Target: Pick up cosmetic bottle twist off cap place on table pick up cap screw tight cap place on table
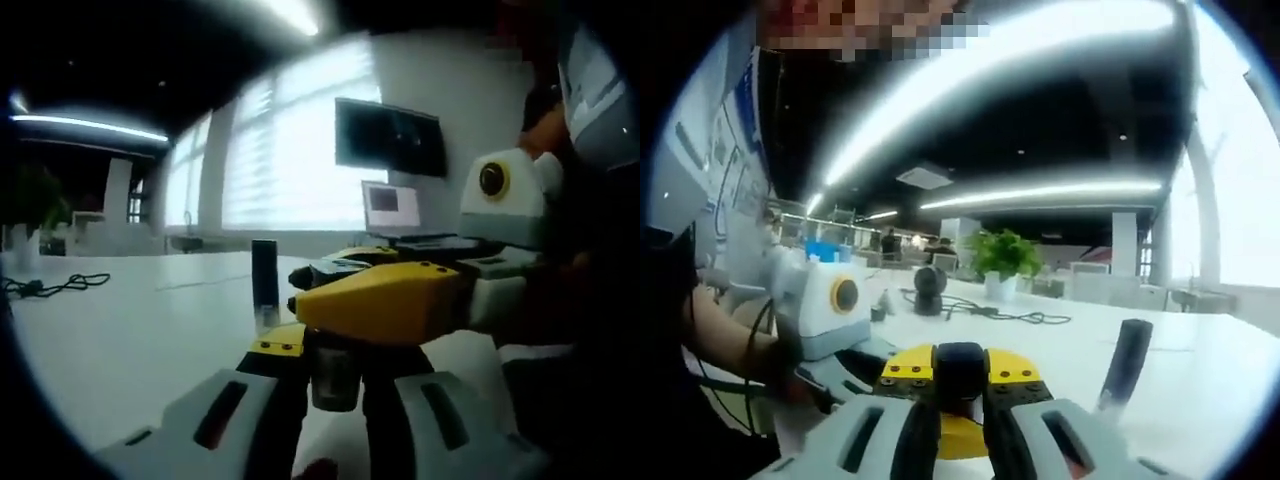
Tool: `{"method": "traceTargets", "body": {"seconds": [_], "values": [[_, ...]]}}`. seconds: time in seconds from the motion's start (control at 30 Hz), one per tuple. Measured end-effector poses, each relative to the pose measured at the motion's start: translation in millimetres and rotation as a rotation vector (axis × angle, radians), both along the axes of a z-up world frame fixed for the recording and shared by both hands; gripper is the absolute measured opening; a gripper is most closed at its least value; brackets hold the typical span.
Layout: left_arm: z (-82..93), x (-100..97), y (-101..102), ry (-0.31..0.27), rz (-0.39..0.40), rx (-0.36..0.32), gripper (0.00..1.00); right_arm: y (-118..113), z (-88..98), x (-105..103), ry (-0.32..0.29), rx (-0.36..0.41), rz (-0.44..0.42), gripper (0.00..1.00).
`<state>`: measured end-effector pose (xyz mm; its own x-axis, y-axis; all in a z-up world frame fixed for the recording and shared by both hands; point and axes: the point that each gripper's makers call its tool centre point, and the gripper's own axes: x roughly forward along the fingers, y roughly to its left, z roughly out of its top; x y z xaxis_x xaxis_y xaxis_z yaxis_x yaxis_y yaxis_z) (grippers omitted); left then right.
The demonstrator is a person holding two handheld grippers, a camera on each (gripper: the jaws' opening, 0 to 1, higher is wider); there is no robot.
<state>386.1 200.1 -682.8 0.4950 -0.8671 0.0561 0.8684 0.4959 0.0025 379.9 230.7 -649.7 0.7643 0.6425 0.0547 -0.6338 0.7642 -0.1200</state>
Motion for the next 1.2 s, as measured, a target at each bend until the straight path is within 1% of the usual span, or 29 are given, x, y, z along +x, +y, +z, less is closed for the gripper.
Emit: {"method": "traceTargets", "body": {"seconds": [0.07, 0.13, 0.17, 0.2, 0.27, 0.33, 0.37, 0.4, 0.43, 0.5, 0.53, 0.57, 0.6, 0.63, 0.7, 0.73, 0.77, 0.8, 0.83, 0.87, 0.93, 1.0, 1.03, 1.07, 1.1, 1.13, 1.17, 1.2], "values": [[-0.6, 0.2, 0, -0.008, 0.002, 0.008, 0.10, 0, -1.1, 0, 0.006, -0.001, 0.001, 0.09], [-1.0, 0.6, 0, 0.005, 0.013, 0.009, 0.10, -1, -1.8, 0, 0.009, 0.013, -0.007, 0.09], [-2.0, 1.5, 0, 0.017, 0.025, 0.017, 0.09, -1, -2.9, 1, 0.020, 0.019, -0.018, 0.09], [-2.0, 2.8, 1, 0.014, 0.040, 0.028, 0.09, -1, -3.5, 1, 0.019, 0.021, -0.022, 0.08], [-4.1, 6.0, 3, -0.012, 0.073, 0.060, 0.09, 1, -5.5, 3, 0.026, 0.018, -0.048, 0.08], [-3.2, 7.9, 6, -0.034, 0.106, 0.080, 0.08, 0, -5.5, 4, 0.035, 0.038, -0.077, 0.07], [-3.1, 7.9, 6, -0.034, 0.110, 0.080, 0.08, 0, -5.6, 5, 0.038, 0.038, -0.087, 0.07], [-1.4, 9.5, 7, -0.041, 0.129, 0.082, 0.08, -1, -4.4, 5, 0.034, 0.055, -0.107, 0.07], [-1.9, 10.5, 7, -0.040, 0.140, 0.089, 0.08, -2, -5.1, 7, 0.046, 0.062, -0.128, 0.07], [-1.0, 12.5, 7, -0.051, 0.164, 0.092, 0.08, -3, -4.6, 7, 0.046, 0.074, -0.145, 0.07], [-1.9, 13.8, 7, -0.054, 0.178, 0.105, 0.08, -5, -6.1, 8, 0.061, 0.078, -0.159, 0.07], [-1.0, 13.9, 6, -0.056, 0.182, 0.098, 0.08, -6, -4.8, 9, 0.061, 0.093, -0.170, 0.07], [-1.5, 14.9, 6, -0.056, 0.192, 0.104, 0.08, -6, -5.7, 9, 0.063, 0.086, -0.174, 0.07], [-1.4, 16.1, 6, -0.069, 0.210, 0.114, 0.08, -8, -6.1, 10, 0.075, 0.101, -0.190, 0.07], [-0.4, 15.7, 6, -0.086, 0.223, 0.120, 0.08, -7, -4.8, 9, 0.060, 0.092, -0.199, 0.07], [0.0, 16.1, 6, -0.094, 0.234, 0.124, 0.08, -8, -4.9, 9, 0.067, 0.104, -0.210, 0.07], [-0.4, 17.2, 7, -0.091, 0.240, 0.125, 0.08, -6, -5.2, 9, 0.060, 0.089, -0.215, 0.07], [0.0, 18.1, 8, -0.095, 0.246, 0.125, 0.08, -8, -4.7, 10, 0.062, 0.099, -0.225, 0.07], [0.0, 20.2, 9, -0.112, 0.270, 0.143, 0.08, -7, -5.2, 11, 0.068, 0.104, -0.233, 0.07], [-0.7, 20.1, 9, -0.106, 0.264, 0.138, 0.08, -6, -5.3, 11, 0.055, 0.086, -0.232, 0.07], [0.4, 19.0, 10, -0.101, 0.258, 0.124, 0.08, -7, -4.5, 11, 0.053, 0.099, -0.226, 0.08], [-3.1, 18.3, 7, -0.059, 0.218, 0.097, 0.09, -7, -5.8, 11, 0.051, 0.076, -0.205, 0.09], [-2.8, 19.6, 8, -0.069, 0.220, 0.100, 0.09, -8, -6.0, 12, 0.055, 0.077, -0.187, 0.10], [-1.4, 17.1, 4, -0.075, 0.184, 0.075, 0.09, -7, -5.1, 11, 0.045, 0.061, -0.158, 0.10], [-2.1, 15.5, 3, -0.067, 0.166, 0.074, 0.09, -7, -5.5, 10, 0.054, 0.059, -0.132, 0.11], [-1.1, 15.5, 3, -0.055, 0.156, 0.057, 0.09, -7, -5.0, 9, 0.076, 0.088, -0.109, 0.13], [-2.0, 11.6, 0, -0.042, 0.115, 0.048, 0.09, -6, 0.6, 7, 0.059, 0.120, -0.072, 0.19], [-2.0, 14.1, 2, -0.044, 0.128, 0.052, 0.09, -11, -0.1, 8, 0.077, 0.131, -0.060, 0.25]]}}
